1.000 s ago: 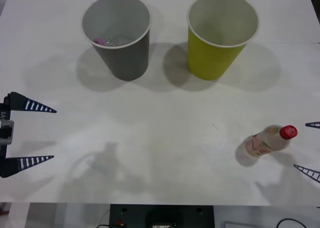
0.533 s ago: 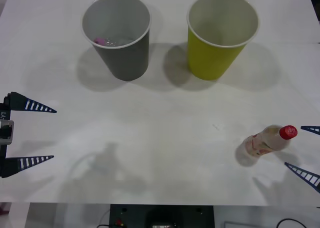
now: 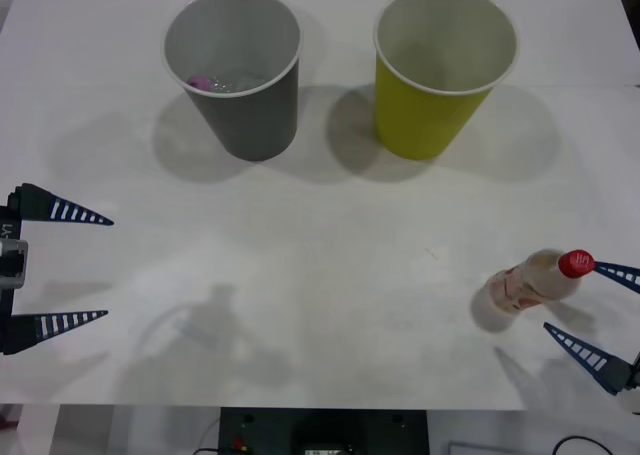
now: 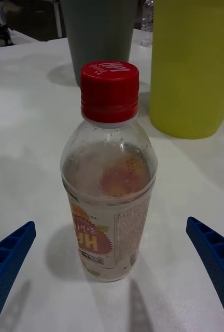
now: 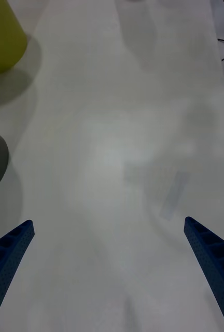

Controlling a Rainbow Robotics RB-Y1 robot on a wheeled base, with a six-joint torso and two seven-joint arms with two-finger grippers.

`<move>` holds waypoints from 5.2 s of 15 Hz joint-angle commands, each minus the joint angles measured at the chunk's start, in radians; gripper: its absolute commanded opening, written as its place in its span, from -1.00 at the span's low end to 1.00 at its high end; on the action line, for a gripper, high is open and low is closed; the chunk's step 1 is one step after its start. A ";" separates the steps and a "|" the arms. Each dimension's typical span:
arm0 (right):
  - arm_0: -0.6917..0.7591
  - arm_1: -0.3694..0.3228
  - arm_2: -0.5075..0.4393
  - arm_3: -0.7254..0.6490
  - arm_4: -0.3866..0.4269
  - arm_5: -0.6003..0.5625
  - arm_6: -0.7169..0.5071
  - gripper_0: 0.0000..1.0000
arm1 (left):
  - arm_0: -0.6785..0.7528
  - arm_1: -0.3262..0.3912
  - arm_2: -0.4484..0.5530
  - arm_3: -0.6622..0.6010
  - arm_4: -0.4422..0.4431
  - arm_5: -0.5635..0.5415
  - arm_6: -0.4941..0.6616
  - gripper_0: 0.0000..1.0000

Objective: Put the can into the green bin and the plastic bottle into the gray bin

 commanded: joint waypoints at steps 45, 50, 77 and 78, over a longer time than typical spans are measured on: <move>-0.056 -0.042 0.055 -0.545 0.425 0.113 -0.761 -1.00 | 0.000 0.000 0.000 0.000 0.000 0.000 0.000 1.00; -0.077 -0.168 0.061 -0.698 0.454 0.113 -1.072 -1.00 | 0.000 0.000 0.000 0.000 0.000 0.000 0.000 1.00; -1.146 -0.484 0.739 -0.634 0.583 0.108 -1.848 -1.00 | 0.000 0.000 0.000 0.000 0.000 0.000 0.000 1.00; -1.215 -0.465 0.786 -0.580 0.584 0.108 -1.848 -1.00 | 0.000 0.000 0.000 0.000 0.000 0.000 0.000 1.00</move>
